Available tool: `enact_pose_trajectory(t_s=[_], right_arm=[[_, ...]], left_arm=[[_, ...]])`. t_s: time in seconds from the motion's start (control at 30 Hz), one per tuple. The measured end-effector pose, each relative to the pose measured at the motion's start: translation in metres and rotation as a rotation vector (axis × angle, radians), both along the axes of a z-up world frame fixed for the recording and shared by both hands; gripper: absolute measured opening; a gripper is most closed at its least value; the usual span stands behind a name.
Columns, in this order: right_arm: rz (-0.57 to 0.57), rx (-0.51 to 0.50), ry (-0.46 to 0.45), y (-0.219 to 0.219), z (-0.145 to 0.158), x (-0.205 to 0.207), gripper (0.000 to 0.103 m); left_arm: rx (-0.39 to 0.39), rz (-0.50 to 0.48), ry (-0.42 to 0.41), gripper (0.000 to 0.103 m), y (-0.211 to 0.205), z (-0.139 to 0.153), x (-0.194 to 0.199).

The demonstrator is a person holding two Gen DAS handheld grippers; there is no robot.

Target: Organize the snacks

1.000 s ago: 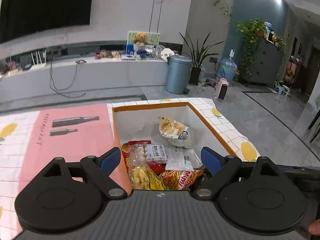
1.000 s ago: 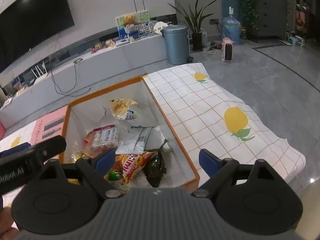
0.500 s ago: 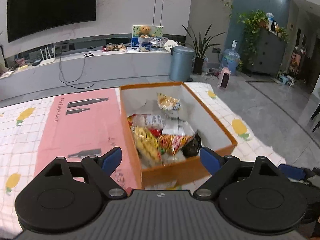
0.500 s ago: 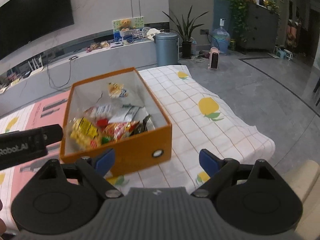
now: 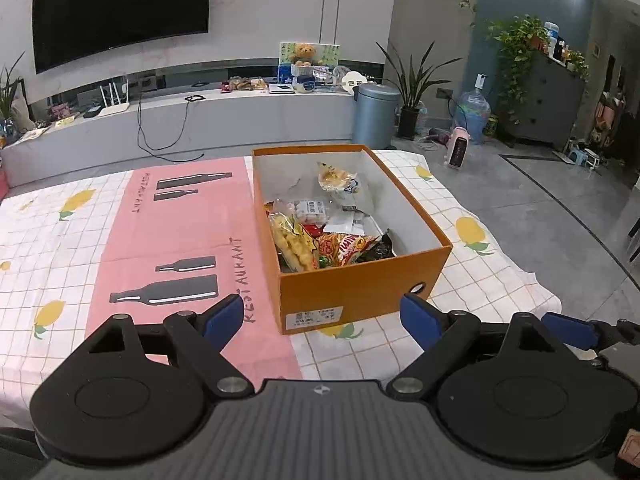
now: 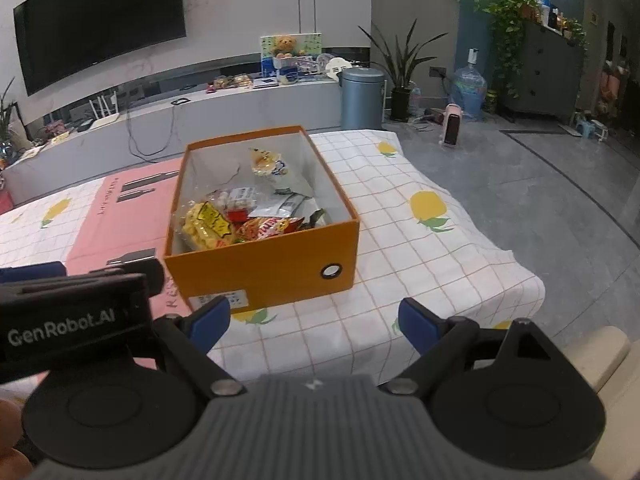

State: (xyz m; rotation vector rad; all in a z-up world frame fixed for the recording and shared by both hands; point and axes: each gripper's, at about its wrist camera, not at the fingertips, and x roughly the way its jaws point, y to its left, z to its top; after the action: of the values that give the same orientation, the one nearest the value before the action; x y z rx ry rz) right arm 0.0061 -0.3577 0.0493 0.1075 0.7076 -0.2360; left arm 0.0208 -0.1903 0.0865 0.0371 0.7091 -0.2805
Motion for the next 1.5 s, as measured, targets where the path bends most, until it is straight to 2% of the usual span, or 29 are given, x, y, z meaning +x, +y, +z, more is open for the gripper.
enact_pose_trajectory(t_s=[0.47, 0.97, 1.5], right_arm=[[0.002, -0.013, -0.015, 0.003, -0.002, -0.011, 0.089], [0.005, -0.022, -0.025, 0.004, -0.003, -0.014, 0.088], [0.023, 0.040, -0.026, 0.006, -0.005, -0.017, 0.088]], left_arm=[[0.022, 0.035, -0.019, 0.103, -0.003, -0.006, -0.015], [0.037, 0.014, -0.021, 0.103, -0.005, -0.006, -0.017], [0.027, 0.019, -0.027, 0.103, -0.002, -0.004, -0.020]])
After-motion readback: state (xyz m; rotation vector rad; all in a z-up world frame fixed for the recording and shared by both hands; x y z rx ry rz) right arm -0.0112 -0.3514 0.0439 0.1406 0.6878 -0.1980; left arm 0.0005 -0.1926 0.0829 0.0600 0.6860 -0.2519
